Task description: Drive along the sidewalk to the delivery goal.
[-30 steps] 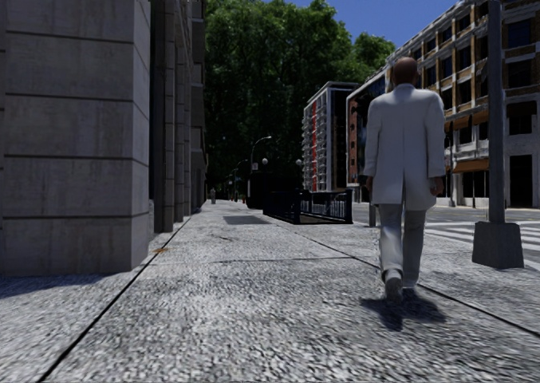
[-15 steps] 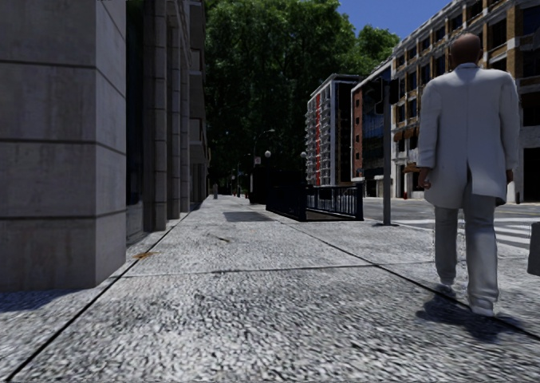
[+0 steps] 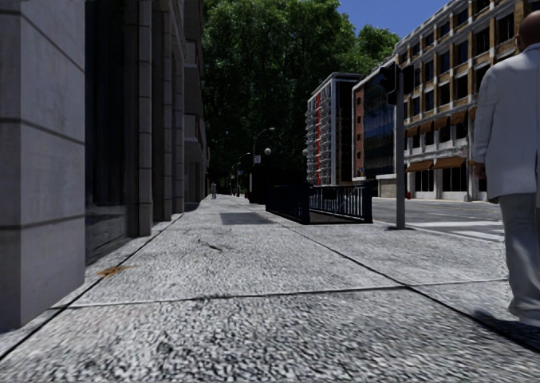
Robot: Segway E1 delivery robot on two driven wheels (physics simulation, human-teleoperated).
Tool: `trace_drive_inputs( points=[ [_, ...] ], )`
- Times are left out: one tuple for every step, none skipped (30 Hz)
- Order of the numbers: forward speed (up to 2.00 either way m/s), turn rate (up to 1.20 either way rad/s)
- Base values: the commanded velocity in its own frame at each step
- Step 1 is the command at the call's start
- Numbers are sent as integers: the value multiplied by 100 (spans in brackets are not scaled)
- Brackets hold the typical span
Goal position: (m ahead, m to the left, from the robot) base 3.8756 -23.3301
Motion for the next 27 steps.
trace_drive_inputs(
  points=[
    [153,0],
    [153,0],
    [153,0],
    [153,0],
    [153,0],
    [153,0],
    [153,0],
    [153,0],
    [153,0],
    [153,0],
    [153,0],
    [153,-18],
    [153,-27],
    [153,-30],
    [153,-30],
    [153,-30],
    [155,-30],
    [160,-34],
    [160,-34],
    [162,-38],
    [162,-43],
    [162,-43],
    [162,-46],
    [162,-48],
    [162,-51],
    [162,-51],
    [162,-54]
  ],
)
